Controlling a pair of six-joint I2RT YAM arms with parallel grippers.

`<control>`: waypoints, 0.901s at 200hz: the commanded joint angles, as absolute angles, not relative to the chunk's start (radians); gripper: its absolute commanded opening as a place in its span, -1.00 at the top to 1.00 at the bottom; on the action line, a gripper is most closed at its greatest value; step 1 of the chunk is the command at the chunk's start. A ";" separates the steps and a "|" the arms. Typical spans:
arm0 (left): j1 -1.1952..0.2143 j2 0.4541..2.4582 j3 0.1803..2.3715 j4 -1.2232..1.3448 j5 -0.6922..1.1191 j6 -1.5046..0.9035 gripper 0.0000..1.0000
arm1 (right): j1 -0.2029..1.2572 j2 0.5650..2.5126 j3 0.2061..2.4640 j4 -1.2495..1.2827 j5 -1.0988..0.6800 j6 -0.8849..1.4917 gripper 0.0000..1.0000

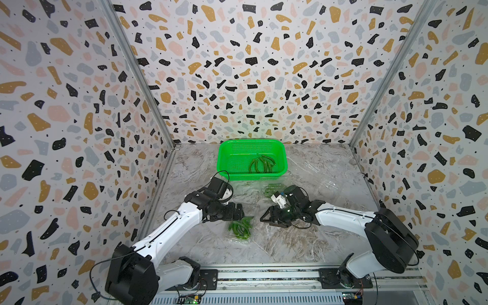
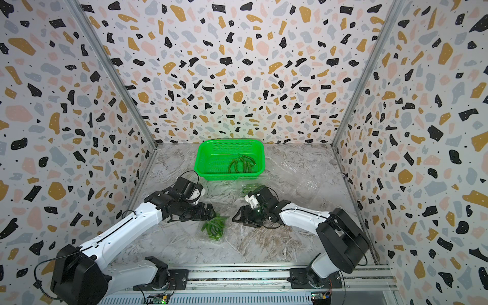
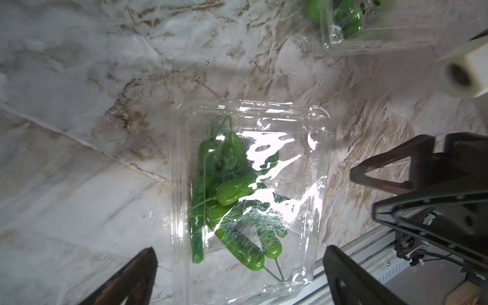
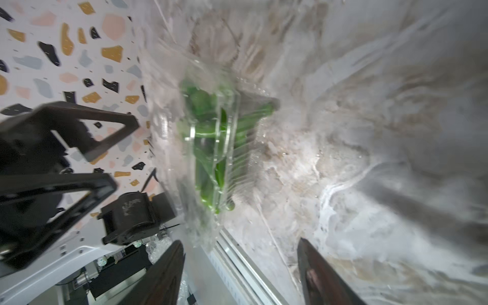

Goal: Take small green peppers out of containers
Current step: Open the packing box at the center of the board.

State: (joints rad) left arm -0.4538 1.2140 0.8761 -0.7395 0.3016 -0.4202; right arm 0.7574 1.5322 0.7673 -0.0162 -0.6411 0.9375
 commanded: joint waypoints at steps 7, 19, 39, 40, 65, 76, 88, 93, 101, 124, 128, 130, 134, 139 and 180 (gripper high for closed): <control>-0.457 1.248 0.860 -0.656 0.368 -0.448 -0.98 | 0.800 1.604 0.858 -0.035 -0.608 0.894 -0.37; -0.457 1.263 0.865 -0.644 0.381 -0.448 -0.98 | 0.812 1.635 0.883 -0.038 -0.600 0.894 -0.37; -0.457 1.284 0.868 -0.632 0.402 -0.444 -0.98 | 0.827 1.675 0.911 -0.025 -0.595 0.899 -0.36; -0.457 1.285 0.869 -0.631 0.403 -0.444 -0.98 | 0.828 1.676 0.913 -0.025 -0.594 0.900 -0.36; -0.457 1.294 0.858 -0.615 0.424 -0.440 -0.98 | 0.843 1.710 0.945 -0.015 -0.592 0.903 -0.35; -0.458 1.291 0.848 -0.599 0.440 -0.447 -0.98 | 0.849 1.726 0.960 -0.012 -0.592 0.901 -0.36; -0.457 1.289 0.833 -0.575 0.465 -0.460 -0.98 | 0.856 1.743 0.970 -0.001 -0.594 0.902 -0.35; -0.457 1.287 0.827 -0.564 0.477 -0.467 -0.98 | 0.859 1.749 0.973 0.007 -0.596 0.904 -0.35; -0.458 1.286 0.814 -0.545 0.494 -0.479 -0.98 | 0.866 1.758 0.974 0.032 -0.600 0.909 -0.35; -0.457 1.281 0.790 -0.509 0.524 -0.502 -0.98 | 0.881 1.764 0.974 0.112 -0.616 0.919 -0.35; -0.457 1.280 0.788 -0.508 0.524 -0.504 -0.98 | 0.883 1.763 0.973 0.124 -0.619 0.920 -0.35; -0.457 1.278 0.787 -0.508 0.523 -0.504 -0.98 | 0.885 1.761 0.972 0.132 -0.621 0.922 -0.36; -0.457 1.274 0.785 -0.509 0.524 -0.504 -0.98 | 0.885 1.757 0.966 0.150 -0.622 0.925 -0.35; -0.457 1.271 0.784 -0.509 0.524 -0.504 -0.98 | 0.885 1.751 0.955 0.173 -0.623 0.933 -0.35; -0.457 1.243 0.778 -0.529 0.509 -0.488 -0.98 | 0.884 1.661 0.839 0.323 -0.595 0.979 -0.35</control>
